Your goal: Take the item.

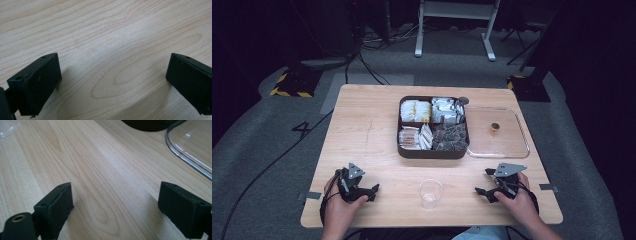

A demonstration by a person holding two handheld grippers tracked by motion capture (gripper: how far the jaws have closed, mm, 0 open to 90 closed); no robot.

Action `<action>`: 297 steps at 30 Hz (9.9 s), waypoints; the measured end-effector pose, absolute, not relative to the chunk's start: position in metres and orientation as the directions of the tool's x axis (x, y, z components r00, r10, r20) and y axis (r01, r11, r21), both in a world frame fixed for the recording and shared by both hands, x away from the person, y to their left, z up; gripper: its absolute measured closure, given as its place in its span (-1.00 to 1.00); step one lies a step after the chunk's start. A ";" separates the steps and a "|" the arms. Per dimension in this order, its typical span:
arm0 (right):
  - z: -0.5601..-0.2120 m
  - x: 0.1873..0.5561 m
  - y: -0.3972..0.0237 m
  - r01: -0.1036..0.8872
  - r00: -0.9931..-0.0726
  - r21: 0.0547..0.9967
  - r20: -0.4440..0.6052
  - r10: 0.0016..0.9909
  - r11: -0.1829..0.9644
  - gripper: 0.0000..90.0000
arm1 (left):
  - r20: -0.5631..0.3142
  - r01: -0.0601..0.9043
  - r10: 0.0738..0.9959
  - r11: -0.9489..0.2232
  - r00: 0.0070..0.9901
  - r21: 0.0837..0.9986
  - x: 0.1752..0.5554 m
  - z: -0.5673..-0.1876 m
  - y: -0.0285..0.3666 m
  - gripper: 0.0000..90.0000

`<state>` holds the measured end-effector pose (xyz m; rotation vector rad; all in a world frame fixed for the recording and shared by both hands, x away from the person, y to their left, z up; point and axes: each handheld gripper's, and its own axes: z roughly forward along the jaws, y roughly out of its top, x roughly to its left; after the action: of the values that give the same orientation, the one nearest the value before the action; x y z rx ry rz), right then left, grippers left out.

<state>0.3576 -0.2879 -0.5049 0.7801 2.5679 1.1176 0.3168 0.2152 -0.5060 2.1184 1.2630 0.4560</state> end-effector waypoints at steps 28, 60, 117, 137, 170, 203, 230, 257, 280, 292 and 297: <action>-0.505 0.357 -0.287 0.381 -0.829 0.732 -0.001 0.559 0.565 -0.71 | -0.032 0.654 0.935 -0.222 0.354 0.724 0.310 -0.461 0.216 -0.25; -0.505 0.359 -0.283 0.390 -0.818 0.733 -0.002 0.576 0.557 -0.71 | -0.054 0.548 0.882 -0.242 0.468 0.801 0.354 -0.371 0.153 -0.17; -0.505 0.361 -0.283 0.381 -0.827 0.734 -0.003 0.563 0.563 -0.71 | -0.136 0.676 0.890 -0.224 0.436 0.701 0.548 -0.432 0.061 -0.08; -0.505 0.361 -0.283 0.378 -0.828 0.734 -0.004 0.560 0.564 -0.70 | -0.205 0.750 0.895 -0.187 0.397 0.635 0.567 -0.456 0.062 0.04; -0.505 0.360 -0.283 0.373 -0.834 0.734 -0.004 0.552 0.568 -0.70 | -0.078 0.712 0.876 -0.332 0.476 0.619 0.556 -0.444 0.044 0.39; -0.505 0.360 -0.283 0.374 -0.834 0.734 -0.002 0.552 0.567 -0.70 | -0.045 0.676 0.831 -0.418 0.554 0.607 0.563 -0.426 0.041 1.00; -0.505 0.362 -0.283 0.365 -0.845 0.733 0.001 0.536 0.574 -0.70 | -0.099 0.576 0.781 -0.362 0.617 0.733 0.524 -0.364 0.062 1.00; -0.505 0.366 -0.286 0.329 -0.874 0.734 -0.002 0.486 0.594 -0.69 | -0.119 0.438 0.641 -0.366 0.758 0.821 0.412 -0.326 0.083 1.00; -0.505 0.366 -0.286 0.328 -0.874 0.734 -0.002 0.486 0.595 -0.69 | -0.092 0.318 0.505 -0.383 0.858 0.867 0.327 -0.353 0.068 1.00; -0.505 0.366 -0.286 0.329 -0.873 0.734 -0.003 0.488 0.594 -0.69 | -0.069 0.287 0.463 -0.418 0.883 0.862 0.306 -0.381 0.064 1.00; -0.505 0.366 -0.286 0.330 -0.873 0.734 -0.003 0.488 0.594 -0.69 | -0.090 0.302 0.462 -0.409 0.882 0.861 0.301 -0.394 0.066 1.00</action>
<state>0.3663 -0.2859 -0.5049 0.6803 2.6181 1.1438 0.3012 0.0656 -0.3936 2.0270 0.5551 0.1970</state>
